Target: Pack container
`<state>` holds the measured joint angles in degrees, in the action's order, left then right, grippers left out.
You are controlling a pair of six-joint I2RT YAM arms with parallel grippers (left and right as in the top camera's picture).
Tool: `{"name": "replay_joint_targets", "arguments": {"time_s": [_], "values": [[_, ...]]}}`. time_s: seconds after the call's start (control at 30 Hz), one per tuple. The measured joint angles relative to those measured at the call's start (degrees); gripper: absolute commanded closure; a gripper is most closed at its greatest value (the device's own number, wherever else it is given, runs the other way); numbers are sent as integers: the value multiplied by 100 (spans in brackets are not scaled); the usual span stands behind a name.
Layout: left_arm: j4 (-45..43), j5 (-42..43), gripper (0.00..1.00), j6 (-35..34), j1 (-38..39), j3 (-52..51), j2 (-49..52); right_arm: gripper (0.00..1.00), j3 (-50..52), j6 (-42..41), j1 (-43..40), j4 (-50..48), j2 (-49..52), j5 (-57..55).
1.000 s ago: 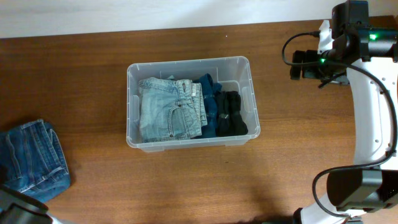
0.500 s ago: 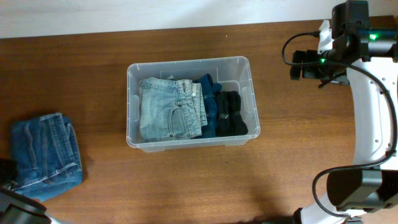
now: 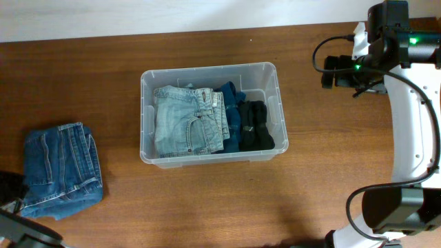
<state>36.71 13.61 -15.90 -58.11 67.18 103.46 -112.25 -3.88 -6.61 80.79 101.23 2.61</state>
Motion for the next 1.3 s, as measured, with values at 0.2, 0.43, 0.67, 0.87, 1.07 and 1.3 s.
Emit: {"name": "replay_joint_targets", "arguments": {"time_s": [0.2,0.43,0.67,0.87,1.07,1.3], "values": [[614,127,99,-168,48,-2,-332,1,0,0,0,0,0,-2],[551,118,99,-212,7,-24,-382,1,0,0,0,2,0,0],[538,-728,99,-280,-96,-33,-837,1,0,0,0,0,0,0],[597,-1353,99,-476,-96,-33,-872,2,0,0,0,0,0,-2],[597,-1519,99,-494,-96,-35,-564,2,0,-2,0,0,0,-2],[815,-1576,99,-494,-114,-28,-105,2,0,-2,0,0,0,-2]]}}
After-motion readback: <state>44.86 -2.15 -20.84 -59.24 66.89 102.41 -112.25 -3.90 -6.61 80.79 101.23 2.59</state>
